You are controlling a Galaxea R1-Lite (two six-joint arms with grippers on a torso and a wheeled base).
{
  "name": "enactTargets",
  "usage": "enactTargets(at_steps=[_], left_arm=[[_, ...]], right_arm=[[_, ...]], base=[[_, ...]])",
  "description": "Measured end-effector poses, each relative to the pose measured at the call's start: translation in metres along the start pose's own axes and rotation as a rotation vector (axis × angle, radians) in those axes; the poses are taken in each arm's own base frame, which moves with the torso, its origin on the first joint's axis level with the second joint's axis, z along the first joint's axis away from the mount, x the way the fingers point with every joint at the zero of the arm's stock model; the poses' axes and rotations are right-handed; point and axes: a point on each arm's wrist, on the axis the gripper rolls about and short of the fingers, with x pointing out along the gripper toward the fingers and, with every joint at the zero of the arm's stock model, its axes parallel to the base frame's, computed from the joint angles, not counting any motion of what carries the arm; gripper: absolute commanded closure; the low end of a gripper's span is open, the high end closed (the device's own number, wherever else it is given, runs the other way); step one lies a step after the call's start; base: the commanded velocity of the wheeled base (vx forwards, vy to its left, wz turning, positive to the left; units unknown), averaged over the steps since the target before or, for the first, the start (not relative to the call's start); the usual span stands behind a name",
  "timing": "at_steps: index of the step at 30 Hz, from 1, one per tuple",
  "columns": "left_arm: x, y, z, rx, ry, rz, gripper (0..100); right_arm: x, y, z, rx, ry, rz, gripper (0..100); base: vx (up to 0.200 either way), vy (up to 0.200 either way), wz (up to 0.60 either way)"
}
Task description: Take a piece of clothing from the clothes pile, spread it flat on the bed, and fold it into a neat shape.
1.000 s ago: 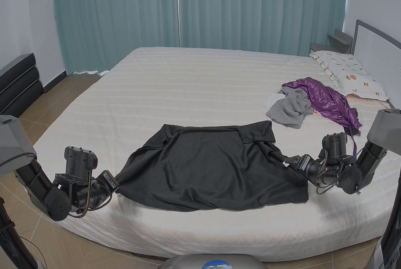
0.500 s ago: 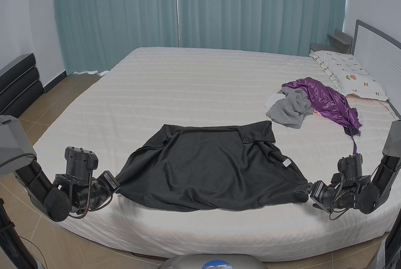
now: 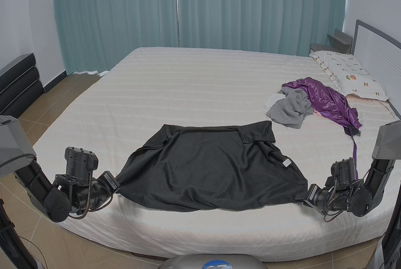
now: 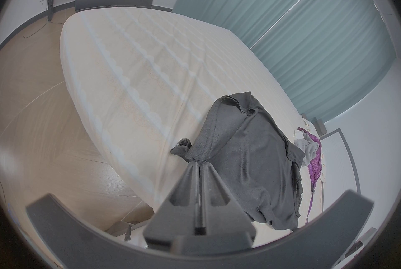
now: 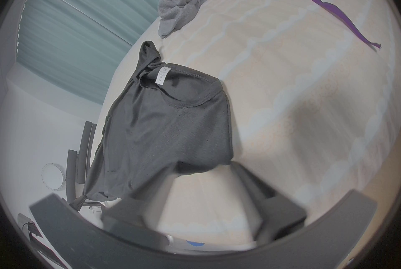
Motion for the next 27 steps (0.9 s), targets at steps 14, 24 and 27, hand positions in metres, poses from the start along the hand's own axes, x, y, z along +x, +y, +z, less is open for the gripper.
enactTargets(at_steps=[14,24,27], left_arm=[[0.002,-0.002,0.001,-0.003,-0.003,-0.004,100],[0.003,-0.006,0.005,-0.01,-0.023,-0.029,100],[0.004,-0.009,0.007,-0.012,-0.03,-0.038,100]], right_arm=[[0.005,0.013,0.015,0.041,-0.048,0.054,100],[0.013,0.03,0.036,0.041,-0.113,0.118,100],[0.016,0.036,0.043,0.037,-0.134,0.138,100]], base=[[0.0,0.0,0.0],[0.0,0.0,0.0],[0.0,0.0,0.0]])
